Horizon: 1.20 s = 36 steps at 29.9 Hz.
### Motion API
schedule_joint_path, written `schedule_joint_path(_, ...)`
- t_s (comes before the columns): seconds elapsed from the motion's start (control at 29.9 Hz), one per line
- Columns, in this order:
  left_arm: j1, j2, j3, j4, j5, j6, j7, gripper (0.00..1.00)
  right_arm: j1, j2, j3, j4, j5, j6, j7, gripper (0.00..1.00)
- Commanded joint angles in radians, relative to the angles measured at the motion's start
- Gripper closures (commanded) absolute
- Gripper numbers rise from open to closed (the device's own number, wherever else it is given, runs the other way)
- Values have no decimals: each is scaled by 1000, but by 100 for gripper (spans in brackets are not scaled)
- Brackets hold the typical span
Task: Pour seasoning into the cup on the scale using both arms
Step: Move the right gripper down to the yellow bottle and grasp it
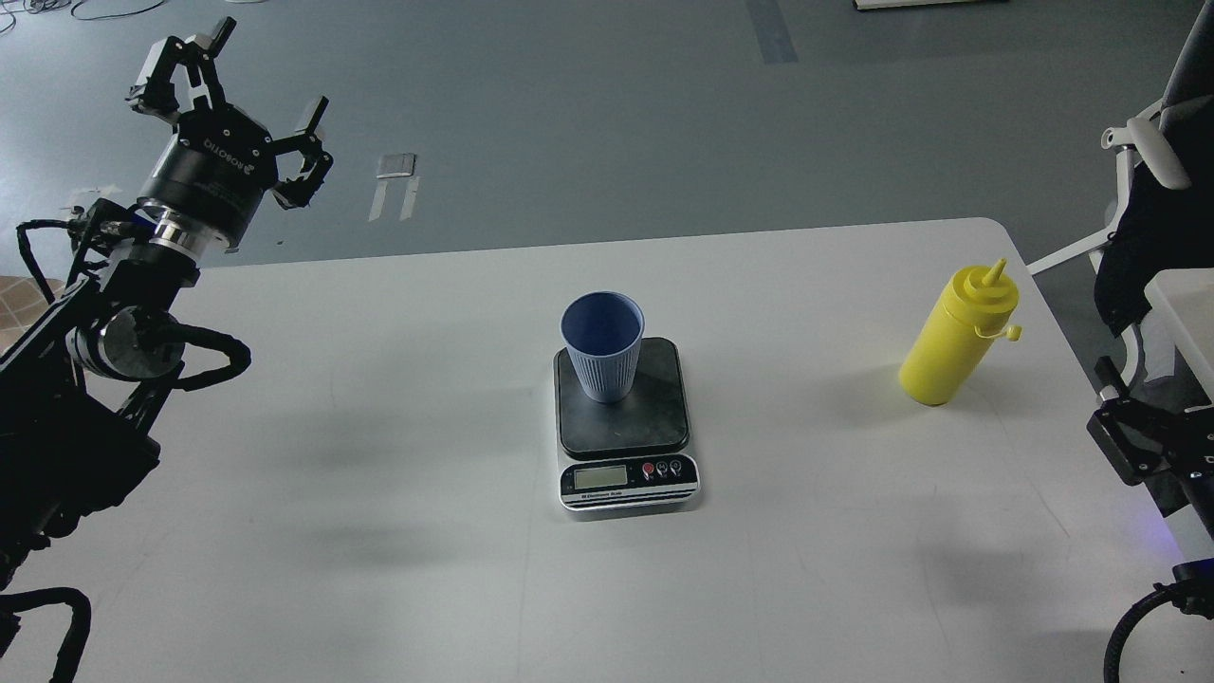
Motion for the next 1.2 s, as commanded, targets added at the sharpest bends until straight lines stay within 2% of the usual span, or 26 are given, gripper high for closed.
schedule_joint_path(0.0,0,0,0,-1,0,0,2,2,65,17,-71,-54,0,0,0,1)
schedule_joint_path(0.33,0,0,2,-1,0,0,2,2,134,91,-146,-142,-8,0,1,1)
schedule_joint_path(0.63,0,0,2,-1,0,0,0,2,231,129,-162,-292,-10,0,1,1)
schedule_joint_path(1.17,0,0,2,-1,0,0,0,2,314,172,-191,-387,-33,0,3,1)
